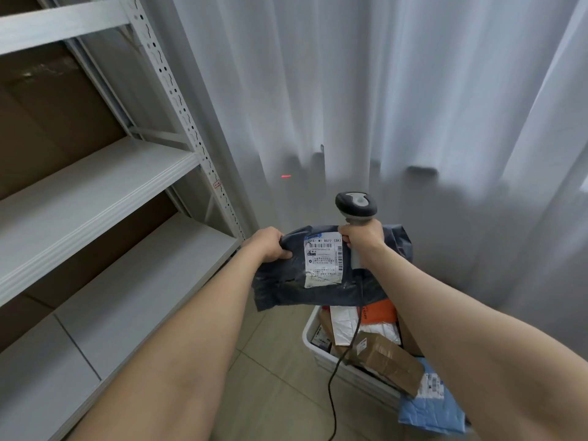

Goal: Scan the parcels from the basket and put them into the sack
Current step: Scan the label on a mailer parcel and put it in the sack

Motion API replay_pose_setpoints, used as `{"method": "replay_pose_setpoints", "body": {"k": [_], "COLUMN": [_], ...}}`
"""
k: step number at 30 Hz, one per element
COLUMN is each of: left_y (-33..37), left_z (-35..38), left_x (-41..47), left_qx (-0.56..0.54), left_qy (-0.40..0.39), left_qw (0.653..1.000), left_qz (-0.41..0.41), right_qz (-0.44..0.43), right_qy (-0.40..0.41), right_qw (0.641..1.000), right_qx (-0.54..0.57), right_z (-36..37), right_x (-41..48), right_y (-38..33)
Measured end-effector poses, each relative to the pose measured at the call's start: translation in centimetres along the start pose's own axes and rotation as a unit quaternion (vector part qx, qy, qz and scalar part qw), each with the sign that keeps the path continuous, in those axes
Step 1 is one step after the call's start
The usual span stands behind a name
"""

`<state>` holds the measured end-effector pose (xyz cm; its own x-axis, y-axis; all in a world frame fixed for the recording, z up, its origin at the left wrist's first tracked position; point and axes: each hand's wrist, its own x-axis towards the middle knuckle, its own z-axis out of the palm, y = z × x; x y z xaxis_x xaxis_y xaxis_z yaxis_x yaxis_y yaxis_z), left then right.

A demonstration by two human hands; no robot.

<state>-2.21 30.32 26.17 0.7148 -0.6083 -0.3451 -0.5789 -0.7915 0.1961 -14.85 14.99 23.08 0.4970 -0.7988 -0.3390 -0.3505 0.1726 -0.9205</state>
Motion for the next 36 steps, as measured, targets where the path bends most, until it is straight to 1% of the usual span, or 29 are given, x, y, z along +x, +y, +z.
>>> {"method": "replay_pose_setpoints", "body": {"k": [2,5,6,8,10,15,17,24,30,36], "left_y": [-0.1,-0.5,-0.7,-1.0,-1.1,-1.5,-1.7,-2.8,-3.9,-5.1], "left_z": [0.1,0.3,0.3,0.3,0.2,-0.4,-0.6,-0.8,-1.2,-1.6], "left_x": [0.0,0.1,0.1,0.1,0.1,0.2,0.1,-0.2,-0.2,0.0], "left_qx": [-0.012,0.002,0.001,-0.013,-0.029,-0.037,-0.041,-0.058,-0.070,-0.071], "left_qy": [-0.007,0.026,0.039,0.065,0.080,0.095,0.099,0.100,0.098,0.107], "left_qw": [1.000,1.000,0.999,0.996,0.993,0.989,0.989,0.988,0.987,0.987], "left_qz": [0.006,-0.019,-0.036,-0.067,-0.088,-0.105,-0.105,-0.106,-0.104,-0.097], "right_qz": [-0.004,0.005,0.004,0.005,0.008,0.007,-0.002,-0.023,-0.025,-0.027], "right_qy": [0.005,0.013,-0.004,-0.080,-0.145,-0.177,-0.179,-0.164,-0.166,-0.148], "right_qw": [1.000,0.997,0.997,0.993,0.987,0.984,0.983,0.984,0.982,0.985], "right_qx": [0.019,0.075,0.081,0.088,0.068,0.001,-0.029,-0.067,-0.086,-0.087], "right_z": [-0.2,-0.7,-1.0,-1.5,-1.6,-1.2,-1.2,-1.4,-0.7,0.6], "right_x": [0.0,-0.9,-1.6,-2.8,-3.8,-4.7,-4.8,-5.7,-6.9,-8.1], "right_y": [-0.2,-0.3,-0.3,-0.1,0.3,1.0,1.0,0.1,-1.1,-1.2]}}
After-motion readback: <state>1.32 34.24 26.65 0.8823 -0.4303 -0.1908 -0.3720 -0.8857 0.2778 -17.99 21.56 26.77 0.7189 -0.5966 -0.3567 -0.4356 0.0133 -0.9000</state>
